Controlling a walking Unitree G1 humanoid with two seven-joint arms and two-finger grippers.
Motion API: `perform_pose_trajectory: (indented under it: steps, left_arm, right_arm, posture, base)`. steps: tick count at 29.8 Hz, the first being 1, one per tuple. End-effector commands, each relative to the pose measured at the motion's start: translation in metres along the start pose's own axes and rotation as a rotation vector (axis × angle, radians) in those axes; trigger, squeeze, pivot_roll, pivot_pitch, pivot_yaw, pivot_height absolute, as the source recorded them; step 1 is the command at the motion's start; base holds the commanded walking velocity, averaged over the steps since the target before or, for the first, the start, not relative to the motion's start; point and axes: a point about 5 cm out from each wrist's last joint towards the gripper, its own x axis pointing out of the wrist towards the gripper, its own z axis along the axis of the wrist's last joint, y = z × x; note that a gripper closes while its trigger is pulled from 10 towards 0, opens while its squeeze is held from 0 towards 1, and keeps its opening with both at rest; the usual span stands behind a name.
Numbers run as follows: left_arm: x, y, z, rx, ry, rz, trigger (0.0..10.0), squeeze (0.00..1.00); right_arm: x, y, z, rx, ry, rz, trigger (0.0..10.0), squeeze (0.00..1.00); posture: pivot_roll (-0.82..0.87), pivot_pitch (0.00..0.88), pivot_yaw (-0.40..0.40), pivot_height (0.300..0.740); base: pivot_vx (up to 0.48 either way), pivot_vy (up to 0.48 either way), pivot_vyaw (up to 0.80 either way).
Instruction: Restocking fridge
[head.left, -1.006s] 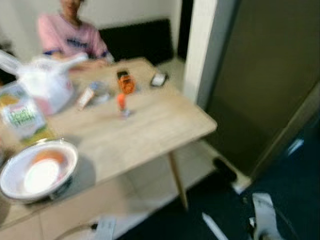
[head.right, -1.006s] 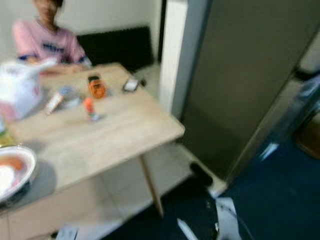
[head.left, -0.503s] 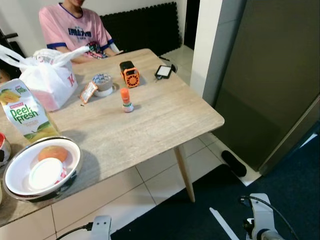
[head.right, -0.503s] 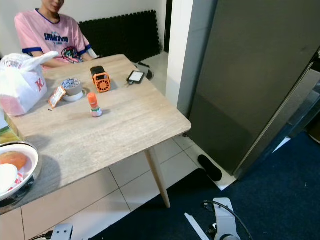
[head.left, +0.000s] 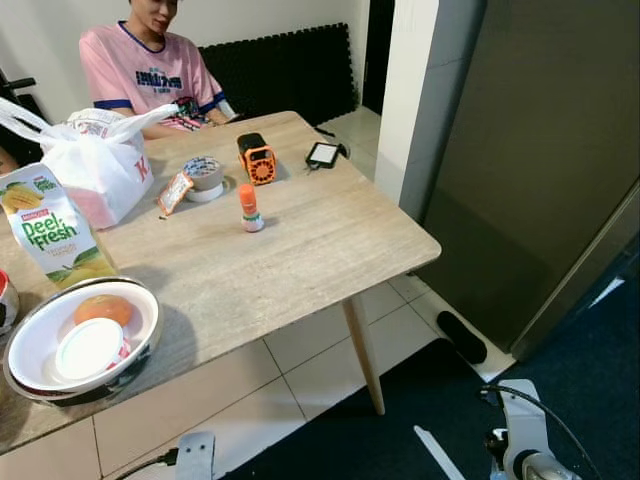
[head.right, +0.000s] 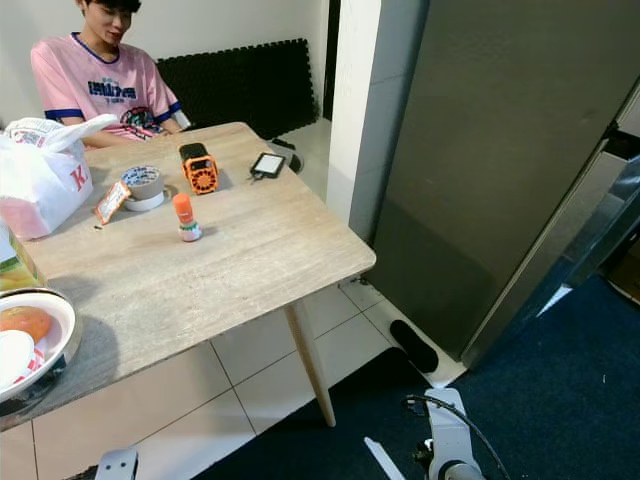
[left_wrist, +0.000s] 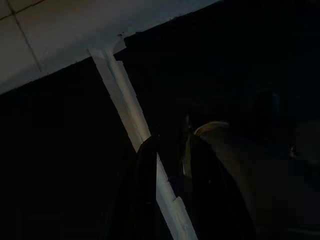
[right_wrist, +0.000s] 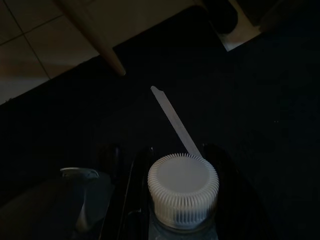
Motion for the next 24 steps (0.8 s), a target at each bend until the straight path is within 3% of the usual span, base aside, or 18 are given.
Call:
perform_pose_trajectory:
  steps: [1,4,14,24]
  left_arm:
    - [-0.0008,-0.0009,-0.0070,-0.019,0.023,-0.002,10.0,0.00]
    - [-0.0012,-0.0009,-0.0096,-0.010,0.031,-0.003,10.0,0.00]
    - [-0.0018,-0.0018,-0.0129,0.002,0.037,-0.016,10.0,0.00]
    - [-0.0017,-0.0054,-0.0143,0.017,0.046,-0.044,10.0,0.00]
  right_arm:
    - [-0.0001,0.0025,-0.0032,-0.005,0.006,0.012,10.0,0.00]
    - [0.0000,0.0064,-0.0055,-0.002,0.002,0.034,10.0,0.00]
    - [0.0001,0.0117,-0.0083,0.030,-0.001,0.060,10.0,0.00]
    - [-0.0004,0.0102,-0.0114,0.030,0.011,0.058,10.0,0.00]
  posture:
    - [-0.04,0.000,-0.026,0.740]
    - [-0.04,0.000,-0.021,0.740]
    - [-0.04,0.000,-0.006,0.740]
    - [-0.03,0.000,-0.013,0.740]
  base:
    - [0.000,0.000,0.00]
    - [0.000,0.000,0.00]
    - [0.000,0.000,0.78]
    - [0.000,0.000,0.00]
